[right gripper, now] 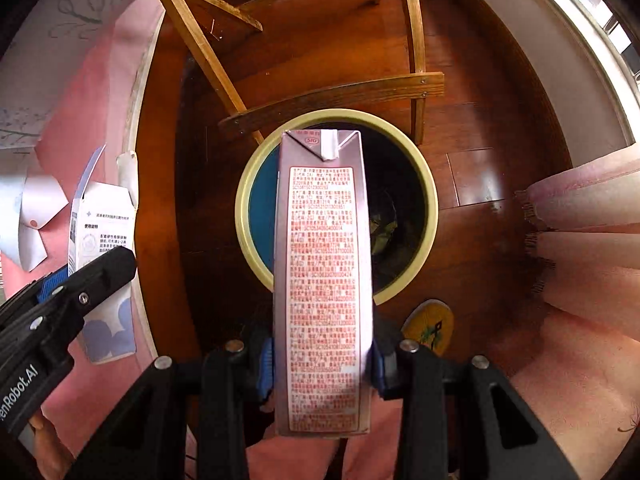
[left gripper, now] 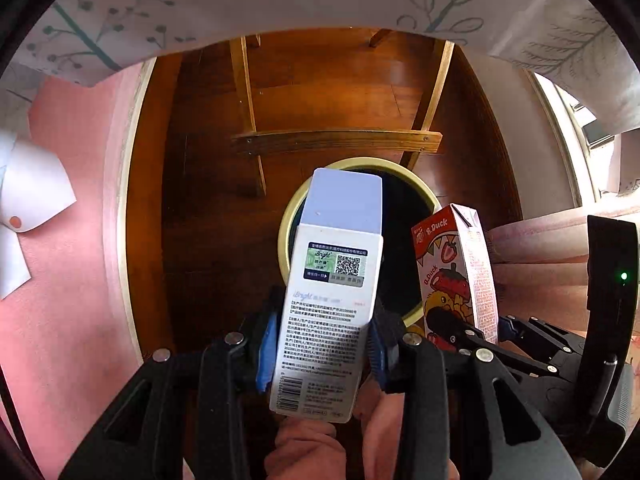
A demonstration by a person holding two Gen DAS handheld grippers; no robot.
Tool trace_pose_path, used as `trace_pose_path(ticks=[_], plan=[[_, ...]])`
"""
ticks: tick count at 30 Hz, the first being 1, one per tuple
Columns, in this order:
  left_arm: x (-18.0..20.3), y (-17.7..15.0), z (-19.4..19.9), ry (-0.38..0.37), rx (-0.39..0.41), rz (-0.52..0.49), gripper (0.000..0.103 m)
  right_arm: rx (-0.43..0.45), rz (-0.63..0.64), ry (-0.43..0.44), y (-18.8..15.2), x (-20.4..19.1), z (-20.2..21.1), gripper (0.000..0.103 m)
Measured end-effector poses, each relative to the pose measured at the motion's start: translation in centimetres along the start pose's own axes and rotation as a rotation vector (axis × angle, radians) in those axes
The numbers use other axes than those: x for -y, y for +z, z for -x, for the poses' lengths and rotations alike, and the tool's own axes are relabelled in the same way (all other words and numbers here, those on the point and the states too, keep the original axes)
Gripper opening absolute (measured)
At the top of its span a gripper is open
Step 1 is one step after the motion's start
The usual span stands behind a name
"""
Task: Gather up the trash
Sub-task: 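Carry the white box and pink carton over the bin and release both, then raise both open tools back over the table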
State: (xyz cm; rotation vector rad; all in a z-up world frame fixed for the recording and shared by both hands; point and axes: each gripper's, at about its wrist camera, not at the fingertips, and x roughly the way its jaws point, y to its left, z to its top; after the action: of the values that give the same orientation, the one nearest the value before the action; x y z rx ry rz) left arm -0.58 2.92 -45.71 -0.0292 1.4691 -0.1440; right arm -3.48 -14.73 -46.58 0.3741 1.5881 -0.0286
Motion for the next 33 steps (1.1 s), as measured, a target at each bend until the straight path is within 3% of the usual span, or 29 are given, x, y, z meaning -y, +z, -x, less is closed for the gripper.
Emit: trace_pose_path(ticks=[4, 5, 7, 8, 9, 11, 15, 20, 25, 33], plan=[[0.5, 0.5, -2.3, 0.000, 0.024, -0.011, 0.038, 0.000, -0.009, 0.033, 1.4, 0.7, -2.6, 0.040], [0.4, 0.6, -2.6, -0.012, 0.025, -0.017, 0.043, 0.003, -0.014, 0.035, 1.7, 0.9, -3.0, 0.040], [0.5, 1.2, -3.2, -0.018, 0.018, -0.021, 0.066, 0.003, -0.019, 0.042, 2.5, 1.3, -3.5, 0.042], [0.4, 1.5, -3.3, -0.013, 0.016, -0.019, 0.081, 0.004, -0.023, 0.033, 2.8, 1.5, -3.9, 0.047], [0.4, 1.5, -3.3, -0.013, 0.015, -0.015, 0.084, 0.007, -0.026, 0.026, 3.0, 1.6, -3.9, 0.053], [0.1, 2.4, -3.2, -0.019, -0.006, -0.015, 0.084, 0.020, -0.033, 0.035, 3.5, 1.9, -3.8, 0.065], [-0.1, 3.0, -2.5, -0.003, -0.019, -0.010, 0.084, 0.021, -0.050, 0.042, 4.0, 2.3, -2.8, 0.065], [-0.4, 3.3, 1.6, -0.017, 0.004, 0.009, 0.084, 0.037, -0.060, 0.049, 3.5, 2.1, 0.8, 0.065], [0.1, 3.3, 8.0, -0.031, 0.036, -0.005, 0.084, 0.077, -0.069, 0.066, 2.3, 1.0, 6.9, 0.065], [0.8, 3.6, 20.9, -0.078, 0.178, -0.078, 0.091, 0.200, -0.067, 0.109, 0.2, -1.7, 18.3, 0.065]])
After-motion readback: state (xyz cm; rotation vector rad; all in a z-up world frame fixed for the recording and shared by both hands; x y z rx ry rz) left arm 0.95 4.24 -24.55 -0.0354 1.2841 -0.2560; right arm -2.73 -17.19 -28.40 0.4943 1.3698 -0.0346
